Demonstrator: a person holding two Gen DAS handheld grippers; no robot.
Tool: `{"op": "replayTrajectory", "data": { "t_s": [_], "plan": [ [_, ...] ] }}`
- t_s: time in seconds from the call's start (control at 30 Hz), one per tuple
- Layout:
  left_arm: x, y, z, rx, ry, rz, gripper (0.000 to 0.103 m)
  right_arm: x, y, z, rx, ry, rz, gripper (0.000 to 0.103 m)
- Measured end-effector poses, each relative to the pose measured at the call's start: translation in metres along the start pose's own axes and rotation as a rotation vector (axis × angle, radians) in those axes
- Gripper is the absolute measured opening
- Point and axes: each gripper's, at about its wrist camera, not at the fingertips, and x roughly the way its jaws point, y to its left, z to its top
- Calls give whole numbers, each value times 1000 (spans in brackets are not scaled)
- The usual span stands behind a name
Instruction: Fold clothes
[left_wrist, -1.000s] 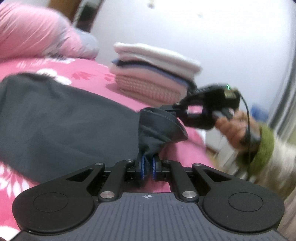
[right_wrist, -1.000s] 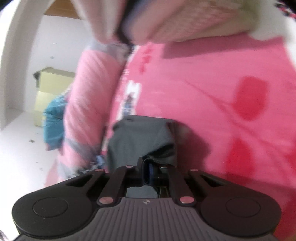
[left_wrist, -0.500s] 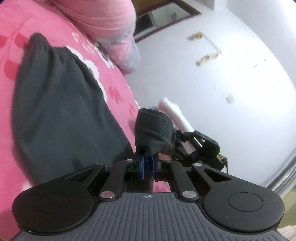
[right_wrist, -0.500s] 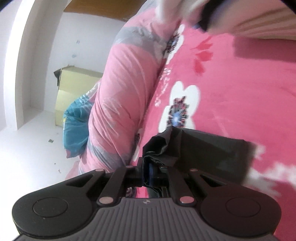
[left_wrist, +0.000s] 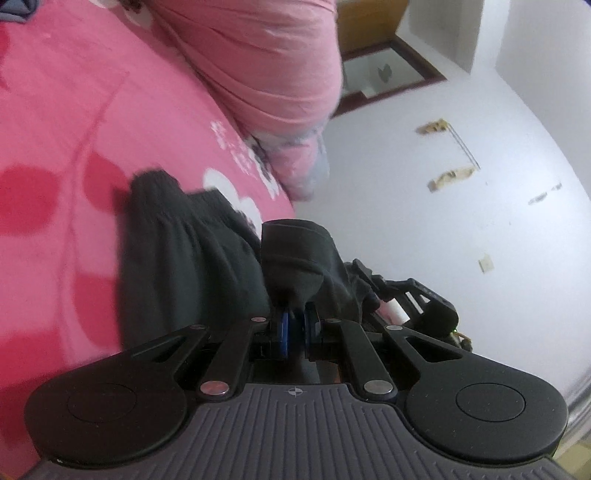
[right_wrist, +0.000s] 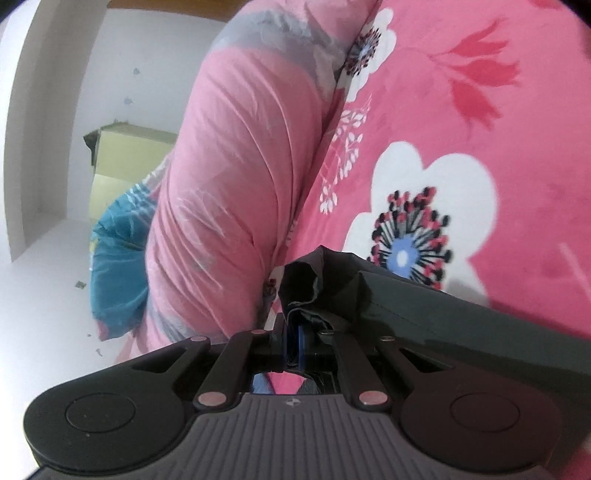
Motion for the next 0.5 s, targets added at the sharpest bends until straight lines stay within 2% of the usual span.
{"op": "replayTrajectory", "data": {
  "t_s": [0.13,0.17,0.27,0.33,0.4,0.5],
  "plan": [
    [-5,23,9,-64,-27,-13,6,41,2,3,-34,48,-23,8],
    [-6,29,9,-83,-28,-16,6,53,3,4,-56,81,-34,13],
    [-9,41,10,-126,-29,-9,6,67,9,8,-130,145,-79,54],
    [-13,44,9,-149,-34,-15,6,52,19,11,-207,100,-72,56],
    [-12,47,12,-183,-50,-20,7,24,32,11,-297,34,-14,60],
    [-16,52,14,-223,-70,-13,15,-15,52,-6,-466,-13,22,60]
  ]
}}
